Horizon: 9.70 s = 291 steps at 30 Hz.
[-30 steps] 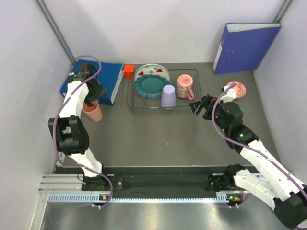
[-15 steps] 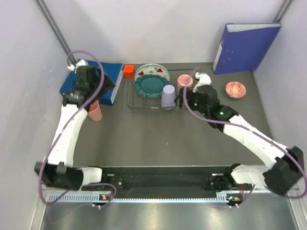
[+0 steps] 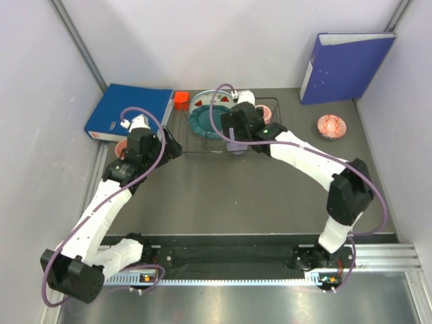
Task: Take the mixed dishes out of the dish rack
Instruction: Pick up the cup from the dish rack, then place the cup at the center of the board, then pick up the cup from the dish rack.
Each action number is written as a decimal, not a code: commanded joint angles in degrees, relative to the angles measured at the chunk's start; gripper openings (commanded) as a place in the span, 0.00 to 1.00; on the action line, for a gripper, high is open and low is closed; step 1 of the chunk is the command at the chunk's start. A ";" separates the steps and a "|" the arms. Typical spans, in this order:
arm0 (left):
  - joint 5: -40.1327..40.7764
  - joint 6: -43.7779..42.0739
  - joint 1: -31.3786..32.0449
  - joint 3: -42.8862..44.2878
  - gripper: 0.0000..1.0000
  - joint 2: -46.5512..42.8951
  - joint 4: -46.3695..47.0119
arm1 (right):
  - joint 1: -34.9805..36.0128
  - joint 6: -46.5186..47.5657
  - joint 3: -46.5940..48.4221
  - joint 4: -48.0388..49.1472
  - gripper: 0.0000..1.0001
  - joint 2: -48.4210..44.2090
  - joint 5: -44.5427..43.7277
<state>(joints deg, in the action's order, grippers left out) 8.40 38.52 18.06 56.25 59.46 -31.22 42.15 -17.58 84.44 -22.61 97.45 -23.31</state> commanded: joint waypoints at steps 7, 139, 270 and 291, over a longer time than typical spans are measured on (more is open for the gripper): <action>-1.55 -1.78 0.48 -2.11 0.99 -3.83 7.40 | 0.21 2.29 9.86 -1.21 1.00 8.89 -2.79; 16.30 -6.79 10.16 21.37 0.00 14.19 -46.56 | -11.04 -14.06 -48.41 24.63 1.00 -52.62 16.01; -4.62 -3.28 15.07 -2.81 0.77 1.71 15.22 | -17.28 23.82 -7.45 5.11 0.80 -4.20 14.87; -6.56 -2.84 15.16 -6.24 0.78 1.97 18.21 | -19.47 22.68 -4.82 6.26 0.59 8.28 14.96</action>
<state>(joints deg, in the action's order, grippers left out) 2.35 35.90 33.04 50.76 62.46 -16.67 24.01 5.37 76.82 -18.52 104.38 -8.49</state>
